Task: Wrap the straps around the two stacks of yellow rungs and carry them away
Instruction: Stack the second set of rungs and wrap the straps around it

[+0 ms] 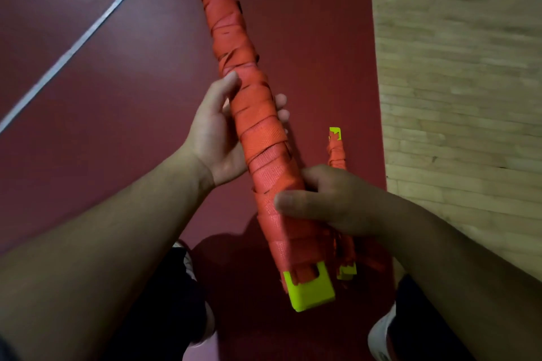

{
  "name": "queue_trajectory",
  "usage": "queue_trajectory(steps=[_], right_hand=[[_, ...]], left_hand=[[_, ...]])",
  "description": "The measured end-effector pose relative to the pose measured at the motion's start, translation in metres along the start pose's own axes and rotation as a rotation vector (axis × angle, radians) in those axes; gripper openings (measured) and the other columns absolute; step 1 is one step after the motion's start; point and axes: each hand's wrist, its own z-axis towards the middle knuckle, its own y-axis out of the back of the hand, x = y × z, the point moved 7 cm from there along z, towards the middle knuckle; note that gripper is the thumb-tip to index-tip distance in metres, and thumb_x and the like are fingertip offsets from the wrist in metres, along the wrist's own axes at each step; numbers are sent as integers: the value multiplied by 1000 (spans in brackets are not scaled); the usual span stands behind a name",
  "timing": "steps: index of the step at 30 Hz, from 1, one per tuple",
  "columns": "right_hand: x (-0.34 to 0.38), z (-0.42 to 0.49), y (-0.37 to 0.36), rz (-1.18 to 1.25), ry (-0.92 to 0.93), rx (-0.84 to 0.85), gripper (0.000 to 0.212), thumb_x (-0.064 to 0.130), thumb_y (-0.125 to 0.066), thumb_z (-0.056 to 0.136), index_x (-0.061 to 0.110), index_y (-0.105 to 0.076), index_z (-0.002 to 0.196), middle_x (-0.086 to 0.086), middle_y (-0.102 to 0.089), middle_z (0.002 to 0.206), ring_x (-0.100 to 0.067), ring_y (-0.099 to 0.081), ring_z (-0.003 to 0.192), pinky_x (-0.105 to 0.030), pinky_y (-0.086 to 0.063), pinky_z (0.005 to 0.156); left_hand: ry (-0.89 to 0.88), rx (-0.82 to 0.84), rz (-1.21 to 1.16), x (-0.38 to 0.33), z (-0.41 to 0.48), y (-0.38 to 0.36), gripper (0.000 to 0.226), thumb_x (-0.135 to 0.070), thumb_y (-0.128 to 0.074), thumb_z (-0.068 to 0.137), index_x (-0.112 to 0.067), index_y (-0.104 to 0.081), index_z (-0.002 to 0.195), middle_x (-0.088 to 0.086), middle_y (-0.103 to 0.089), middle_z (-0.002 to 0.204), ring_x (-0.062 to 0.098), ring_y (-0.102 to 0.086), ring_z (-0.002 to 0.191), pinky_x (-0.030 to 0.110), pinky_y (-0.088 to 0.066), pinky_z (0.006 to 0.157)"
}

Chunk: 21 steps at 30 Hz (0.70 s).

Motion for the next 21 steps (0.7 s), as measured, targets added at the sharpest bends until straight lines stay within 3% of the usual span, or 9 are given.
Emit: queue_trajectory(steps=[4, 5, 8, 10, 12, 15, 19, 21], right_hand=[[1, -5, -8, 10, -8, 94, 35, 53, -75, 80, 23, -72, 99, 5, -76, 90, -10, -72, 83, -23, -58, 69], [-1, -5, -11, -6, -23, 97, 37, 55, -75, 79, 25, -71, 100, 4, -76, 91, -13, -73, 83, -25, -59, 68], [-9, -1, -15, -77, -41, 41, 45, 62, -68, 77, 28, -70, 105, -1, -76, 100, -24, -73, 93, -46, -58, 89], [-12, 1, -16, -137, -64, 30, 47, 68, -65, 74, 33, -70, 104, 3, -76, 99, -18, -73, 93, -46, -56, 90], [-15, 1, -14, -200, -97, 33, 44, 72, -65, 73, 37, -71, 99, 9, -76, 95, -9, -72, 88, -38, -57, 87], [-13, -1, -4, -318, -102, 6, 30, 67, -67, 79, 37, -71, 82, 14, -74, 82, 0, -69, 75, -24, -53, 72], [-14, 0, 2, -302, -106, -54, 58, 76, -65, 72, 20, -73, 84, -1, -73, 75, -18, -68, 70, -38, -54, 69], [-15, 1, 4, -274, -97, -65, 58, 73, -67, 73, 16, -73, 87, -9, -73, 79, -24, -69, 73, -44, -57, 73]], left_hand=[[11, 94, -53, 1, -2, -10, 37, -50, -53, 85, -26, -63, 112, 11, -71, 111, 23, -71, 91, 43, -57, 86], [14, 96, -29, 1, -2, -12, 34, -49, -53, 86, -27, -61, 111, 9, -71, 105, 22, -71, 85, 42, -58, 84], [14, 33, 119, 4, 0, -12, 35, -46, -52, 93, -19, -73, 86, 5, -66, 86, 17, -63, 69, 36, -58, 73], [9, -39, 213, 6, -1, -9, 41, -45, -53, 94, -17, -75, 75, 6, -64, 81, 17, -60, 64, 34, -55, 69], [-25, -95, 245, 6, -1, -6, 29, -41, -56, 95, -14, -67, 94, 7, -65, 81, 19, -61, 62, 34, -56, 66], [-93, -199, 325, 3, -2, 2, 32, -35, -61, 96, -13, -51, 116, 10, -66, 84, 22, -63, 63, 36, -57, 63], [-165, -320, 391, -4, -5, 5, 41, -44, -59, 97, -13, -56, 123, 13, -66, 93, 26, -67, 72, 37, -58, 66], [-111, -331, 298, -3, -5, 8, 52, -51, -54, 98, -8, -60, 126, 14, -68, 95, 26, -68, 77, 39, -59, 70]])
